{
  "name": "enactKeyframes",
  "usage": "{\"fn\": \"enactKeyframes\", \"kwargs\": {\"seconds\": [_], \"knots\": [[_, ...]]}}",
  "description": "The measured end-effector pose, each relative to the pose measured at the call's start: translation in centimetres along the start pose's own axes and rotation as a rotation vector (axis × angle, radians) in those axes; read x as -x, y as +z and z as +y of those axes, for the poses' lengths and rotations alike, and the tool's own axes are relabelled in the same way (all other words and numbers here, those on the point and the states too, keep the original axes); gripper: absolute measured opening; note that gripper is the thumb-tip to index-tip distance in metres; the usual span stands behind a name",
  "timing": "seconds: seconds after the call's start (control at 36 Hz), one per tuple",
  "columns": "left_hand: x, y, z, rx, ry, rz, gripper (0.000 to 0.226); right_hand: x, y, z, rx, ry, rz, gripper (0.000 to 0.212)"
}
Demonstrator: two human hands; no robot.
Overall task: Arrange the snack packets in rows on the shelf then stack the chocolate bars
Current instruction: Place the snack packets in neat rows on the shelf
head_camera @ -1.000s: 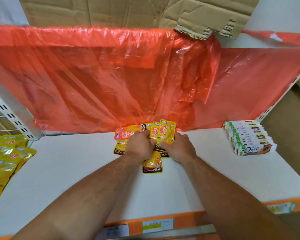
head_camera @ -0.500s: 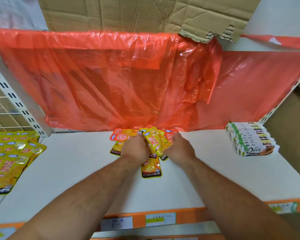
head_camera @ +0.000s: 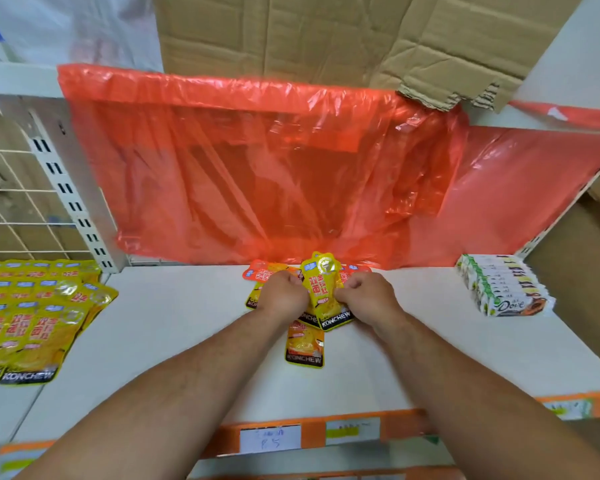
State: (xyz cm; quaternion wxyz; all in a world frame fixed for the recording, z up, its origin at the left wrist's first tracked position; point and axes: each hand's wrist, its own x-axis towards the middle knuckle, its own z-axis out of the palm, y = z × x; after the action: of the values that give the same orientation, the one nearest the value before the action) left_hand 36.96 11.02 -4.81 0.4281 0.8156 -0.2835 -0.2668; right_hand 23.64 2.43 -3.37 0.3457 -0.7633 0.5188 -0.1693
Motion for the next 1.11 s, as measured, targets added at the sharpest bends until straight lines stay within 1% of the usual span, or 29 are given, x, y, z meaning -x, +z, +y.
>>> {"fn": "enactKeyframes", "kwargs": {"seconds": [0.08,0.19,0.22,0.28,0.31,0.36,0.39,0.42,0.44,0.47,0.5,0.56,0.61,0.64,0.69,0.83,0.92,1.0,1.11], "knots": [[0.1,-1.8,-0.3,0.125,-0.057,-0.022,0.022,0.1,-0.1,-0.7,-0.097,0.034,0.031,0.024],[0.4,-4.5,-0.7,0.203,-0.047,-0.105,0.027,1.1,0.4,-2.0,-0.226,0.081,0.033,0.032],[0.4,-5.1,-0.9,0.225,-0.045,-0.129,0.027,1.4,0.6,-2.4,-0.249,0.095,0.027,0.031],[0.4,-6.0,-1.7,0.267,-0.049,-0.175,0.028,2.2,1.4,-3.2,-0.282,0.105,0.012,0.023],[0.4,-6.4,-2.1,0.286,-0.051,-0.197,0.029,2.3,2.0,-3.3,-0.285,0.107,0.011,0.023],[0.5,-7.3,-2.7,0.325,-0.049,-0.245,0.026,3.0,2.9,-3.8,-0.293,0.132,0.011,0.039],[0.5,-7.7,-3.1,0.345,-0.046,-0.263,0.026,3.3,3.4,-4.0,-0.306,0.122,0.0,0.041],[0.5,-8.1,-3.3,0.358,-0.049,-0.277,0.031,3.6,3.8,-4.1,-0.315,0.125,-0.007,0.036],[0.5,-8.5,-3.7,0.365,-0.058,-0.296,0.034,4.5,4.1,-4.9,-0.325,0.123,-0.002,0.028],[0.7,-8.9,-3.8,0.371,-0.058,-0.31,0.029,5.0,4.4,-5.2,-0.35,0.128,0.011,0.02],[0.8,-9.2,-4.1,0.376,-0.066,-0.314,0.02,5.5,4.7,-5.5,-0.363,0.136,0.026,0.017],[1.0,-9.9,-4.8,0.398,-0.082,-0.314,0.013,6.2,5.5,-5.8,-0.37,0.148,0.066,0.015],[1.2,-10.5,-5.3,0.408,-0.083,-0.316,0.009,6.6,6.1,-5.8,-0.363,0.156,0.075,0.021],[1.3,-10.9,-5.6,0.403,-0.084,-0.314,0.01,6.9,6.4,-5.9,-0.36,0.163,0.066,0.023],[1.5,-11.6,-6.2,0.391,-0.092,-0.317,0.021,7.5,6.9,-6.1,-0.358,0.161,0.057,0.026],[2.3,-13.7,-7.1,0.271,-0.055,-0.314,0.02,8.9,7.8,-7.4,-0.4,0.162,0.002,0.027],[2.7,-14.9,-7.6,0.248,-0.045,-0.268,0.02,9.4,8.1,-8.5,-0.445,0.165,-0.05,0.023],[3.7,-15.8,-8.0,0.285,-0.091,-0.204,0.02,9.9,8.6,-9.3,-0.453,0.147,-0.079,0.026],[5.2,-17.1,-8.4,0.195,-0.078,-0.127,0.029,10.8,9.0,-10.0,-0.432,0.12,-0.123,0.029]]}}
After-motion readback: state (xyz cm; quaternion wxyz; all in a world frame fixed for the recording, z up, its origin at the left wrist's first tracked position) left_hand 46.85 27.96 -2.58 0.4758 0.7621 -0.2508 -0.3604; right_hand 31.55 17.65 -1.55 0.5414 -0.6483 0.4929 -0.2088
